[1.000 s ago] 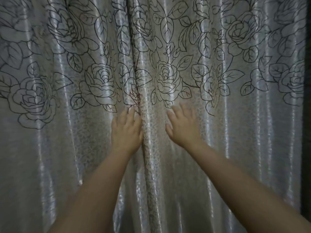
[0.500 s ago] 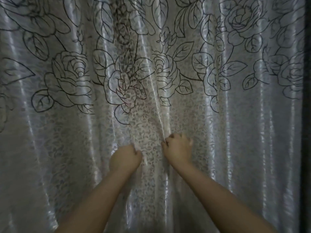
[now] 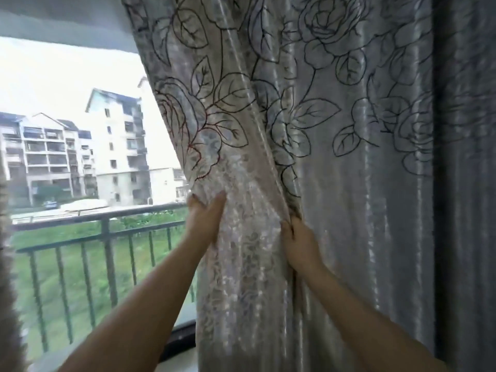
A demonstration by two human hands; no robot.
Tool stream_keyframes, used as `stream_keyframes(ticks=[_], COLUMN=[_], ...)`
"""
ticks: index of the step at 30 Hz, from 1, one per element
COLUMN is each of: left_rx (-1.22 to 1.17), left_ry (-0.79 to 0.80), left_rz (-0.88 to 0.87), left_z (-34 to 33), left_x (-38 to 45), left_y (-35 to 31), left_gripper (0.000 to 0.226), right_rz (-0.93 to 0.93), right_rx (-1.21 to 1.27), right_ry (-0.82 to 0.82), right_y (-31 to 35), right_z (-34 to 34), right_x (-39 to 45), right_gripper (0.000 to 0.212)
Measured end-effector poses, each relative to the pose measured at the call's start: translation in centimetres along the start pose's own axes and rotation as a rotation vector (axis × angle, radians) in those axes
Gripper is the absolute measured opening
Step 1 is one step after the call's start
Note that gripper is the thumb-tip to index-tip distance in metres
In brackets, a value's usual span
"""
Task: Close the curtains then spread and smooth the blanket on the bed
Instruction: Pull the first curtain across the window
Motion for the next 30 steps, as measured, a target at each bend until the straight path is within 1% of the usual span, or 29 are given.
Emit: stream_keyframes(ticks=[2, 5, 7, 10, 12, 15, 18, 21, 23, 26, 28, 30], left_rx=[-0.002, 0.005, 0.087, 0.169, 0.186, 0.185, 0.122, 0.057, 0.120, 0.211, 0.232, 0.215], left_ry=[0.022, 0.028, 0.018, 0.050, 0.098, 0.182, 0.254, 0.371, 0.387, 0.385, 0.382, 0.359], left_rz=[-0.033, -0.060, -0.123, -0.268, -0.296, -0.332, -0.369, -0.396, -0.416, -0.427, -0.456, -0.477], left_z=[-3.9, -10.8, -14.1, -20.4, -23.8, -30.2, -35.8, -42.7, -46.7, -51.8, -55.1, -57.6], left_x=[0.7, 1.6, 1.8, 1.9, 1.9, 2.2, 2.5, 2.9, 3.3, 3.9, 3.9, 4.3], left_y=[-0.4, -1.0, -1.9, -2.6, -2.6, -3.2, -4.6, -5.5, -5.7, -5.2, -5.0, -5.2], left_gripper=[0.048, 0.046, 0.047, 0.044, 0.044, 0.048, 0.051, 0.037, 0.035, 0.047, 0.051, 0.050], right_rz=[0.094, 0.216, 0.248, 0.196, 0.189, 0.224, 0.251, 0.248, 0.221, 0.172, 0.136, 0.115], right_rx=[-0.089, -0.290, -0.382, -0.493, -0.534, -0.586, -0.648, -0.732, -0.793, -0.865, -0.928, -0.985], right_ry=[-0.066, -0.178, -0.206, -0.197, -0.207, -0.284, -0.384, -0.442, -0.454, -0.474, -0.500, -0.545], right_y=[-1.4, -4.2, -5.8, -10.8, -13.0, -15.9, -18.2, -21.5, -23.9, -27.5, -29.8, -31.5], right_z=[2.0, 6.2, 8.6, 12.2, 14.1, 17.7, 21.2, 24.4, 26.0, 28.4, 29.8, 31.2], right_x=[0.7, 1.7, 2.5, 3.9, 4.3, 5.2, 6.6, 8.2, 9.1, 9.8, 10.2, 10.8], right_gripper=[0.027, 0.023, 0.018, 0.012, 0.014, 0.016, 0.020, 0.016, 0.018, 0.021, 0.023, 0.026])
Point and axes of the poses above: each hand's wrist, its own x-axis towards the middle knuckle, its own z-axis out of the back of the hand, y = z × x, the point moved 9 cm from there along x, towards the middle knuckle, and after that the axes turned 14 degrees about z, right-handed, at the moved point
